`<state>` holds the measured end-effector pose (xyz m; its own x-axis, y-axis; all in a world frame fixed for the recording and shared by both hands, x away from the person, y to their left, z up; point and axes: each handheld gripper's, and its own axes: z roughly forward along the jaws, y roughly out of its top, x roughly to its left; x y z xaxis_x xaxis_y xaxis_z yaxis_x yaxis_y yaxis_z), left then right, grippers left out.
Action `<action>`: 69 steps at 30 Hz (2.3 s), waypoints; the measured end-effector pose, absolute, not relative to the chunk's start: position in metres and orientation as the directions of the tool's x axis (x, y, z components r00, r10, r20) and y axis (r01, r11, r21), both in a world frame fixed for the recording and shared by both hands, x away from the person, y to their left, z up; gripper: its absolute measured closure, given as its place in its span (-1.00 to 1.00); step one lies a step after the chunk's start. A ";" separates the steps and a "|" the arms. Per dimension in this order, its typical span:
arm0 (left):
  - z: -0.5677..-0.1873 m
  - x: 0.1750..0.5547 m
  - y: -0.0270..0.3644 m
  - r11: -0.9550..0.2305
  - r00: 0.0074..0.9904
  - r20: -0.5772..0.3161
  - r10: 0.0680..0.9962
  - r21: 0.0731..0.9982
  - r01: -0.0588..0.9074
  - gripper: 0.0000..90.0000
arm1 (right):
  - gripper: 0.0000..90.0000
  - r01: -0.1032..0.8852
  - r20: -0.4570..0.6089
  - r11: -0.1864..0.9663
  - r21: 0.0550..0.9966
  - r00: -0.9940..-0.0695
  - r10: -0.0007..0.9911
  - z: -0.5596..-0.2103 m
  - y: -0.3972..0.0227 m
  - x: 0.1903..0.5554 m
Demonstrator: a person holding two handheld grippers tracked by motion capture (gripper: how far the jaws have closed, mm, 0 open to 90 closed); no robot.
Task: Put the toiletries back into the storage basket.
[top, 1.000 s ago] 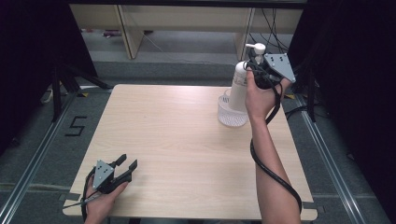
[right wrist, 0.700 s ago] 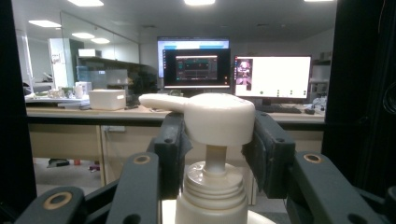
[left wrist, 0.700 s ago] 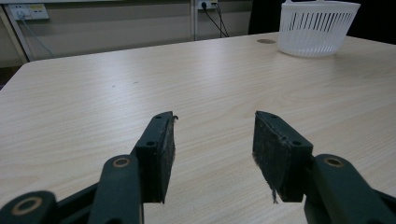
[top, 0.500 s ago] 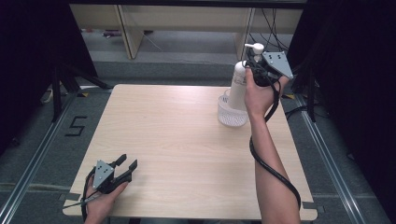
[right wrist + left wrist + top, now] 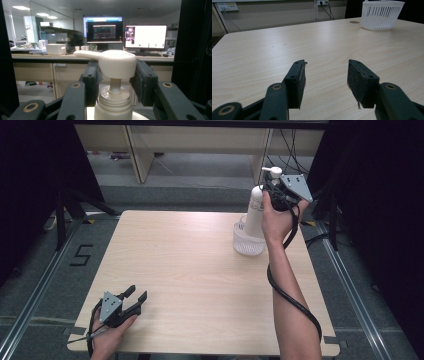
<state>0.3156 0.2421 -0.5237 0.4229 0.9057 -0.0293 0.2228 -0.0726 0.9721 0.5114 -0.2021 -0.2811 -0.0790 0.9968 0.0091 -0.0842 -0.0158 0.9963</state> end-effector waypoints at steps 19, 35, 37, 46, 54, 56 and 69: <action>-0.524 0.315 0.242 -0.066 0.419 -0.036 0.907 0.972 0.227 0.06 | 0.34 -0.079 0.009 -0.015 0.997 -0.075 0.997 -0.283 -0.203 0.519; -0.524 0.315 0.242 -0.061 0.418 -0.041 0.907 0.972 0.228 0.06 | 0.33 -0.042 0.015 -0.018 0.999 -0.082 0.997 -0.289 -0.196 0.528; -0.524 0.315 0.243 -0.068 0.422 -0.034 0.906 0.972 0.225 0.06 | 0.34 -0.038 0.013 -0.016 0.999 -0.082 0.997 -0.290 -0.196 0.529; -0.524 0.316 0.242 -0.074 0.423 -0.029 0.906 0.972 0.224 0.06 | 0.34 -0.030 0.013 -0.016 0.999 -0.077 0.997 -0.294 -0.197 0.533; -0.524 0.316 0.242 -0.073 0.423 -0.030 0.906 0.972 0.225 0.06 | 0.34 -0.010 0.015 -0.016 1.000 -0.071 0.997 -0.299 -0.198 0.535; -0.524 0.316 0.242 -0.073 0.423 -0.030 0.906 0.972 0.225 0.06 | 0.34 -0.010 0.010 -0.011 1.000 -0.075 0.997 -0.300 -0.198 0.537; -0.524 0.316 0.242 -0.069 0.422 -0.034 0.906 0.972 0.226 0.06 | 0.34 0.013 0.013 -0.012 1.000 -0.078 0.997 -0.307 -0.194 0.539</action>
<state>0.3155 0.2424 -0.5237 0.4219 0.9060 -0.0336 0.2260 -0.0692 0.9717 0.5389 -0.1943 -0.3072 -0.0782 0.9969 0.0128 0.0135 -0.0118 0.9998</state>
